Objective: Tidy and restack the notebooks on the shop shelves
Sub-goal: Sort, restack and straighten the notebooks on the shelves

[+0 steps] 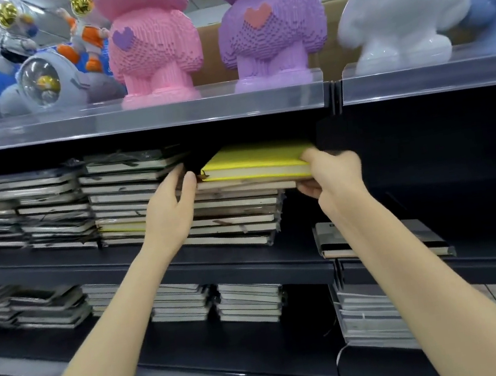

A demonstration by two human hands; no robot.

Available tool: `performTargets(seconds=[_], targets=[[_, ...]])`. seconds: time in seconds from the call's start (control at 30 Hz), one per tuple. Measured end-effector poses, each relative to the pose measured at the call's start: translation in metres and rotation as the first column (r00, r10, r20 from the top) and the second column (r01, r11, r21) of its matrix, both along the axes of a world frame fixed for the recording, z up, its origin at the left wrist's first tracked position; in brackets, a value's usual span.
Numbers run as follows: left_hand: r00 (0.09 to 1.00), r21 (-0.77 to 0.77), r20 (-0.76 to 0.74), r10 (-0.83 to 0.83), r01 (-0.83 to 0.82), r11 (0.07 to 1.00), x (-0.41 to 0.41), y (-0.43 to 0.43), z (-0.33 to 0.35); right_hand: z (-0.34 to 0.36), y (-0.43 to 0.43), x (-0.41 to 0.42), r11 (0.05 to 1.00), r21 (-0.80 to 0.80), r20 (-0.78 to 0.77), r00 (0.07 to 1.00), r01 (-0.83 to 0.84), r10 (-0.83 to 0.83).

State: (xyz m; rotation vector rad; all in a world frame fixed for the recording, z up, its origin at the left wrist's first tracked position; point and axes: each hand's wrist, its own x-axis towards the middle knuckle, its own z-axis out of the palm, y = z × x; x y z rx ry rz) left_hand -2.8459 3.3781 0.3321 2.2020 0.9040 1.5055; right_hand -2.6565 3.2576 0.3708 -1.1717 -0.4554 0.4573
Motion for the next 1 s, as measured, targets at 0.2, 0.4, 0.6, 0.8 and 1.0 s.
performTargets(seconds=[0.2,0.4,0.6,0.8,1.0], targets=[[0.983,-0.175,0.090,-0.160,0.173,0.969,0.009,-0.020,-0.005,-0.006,-0.039,0.009,0.971,-0.070,-0.179,0.960,-0.229,0.214],[0.962,-0.195,0.175,-0.210,0.243,0.950,0.007,-0.020,-0.005,0.009,-0.042,-0.001,0.924,0.123,-0.308,0.872,-0.361,0.381],[0.945,-0.211,0.226,-0.235,0.283,0.936,0.007,-0.037,0.001,-0.015,-0.058,0.002,0.957,0.164,-0.305,0.910,-0.240,0.281],[0.985,0.024,0.074,-0.155,0.154,0.988,0.021,-0.070,0.000,-0.041,-0.124,0.041,0.972,0.201,-0.320,0.929,-0.124,0.184],[0.982,0.101,-0.038,-0.187,0.190,0.977,0.074,-0.111,-0.025,-0.058,-0.183,0.099,1.000,0.019,-0.175,0.985,0.004,0.000]])
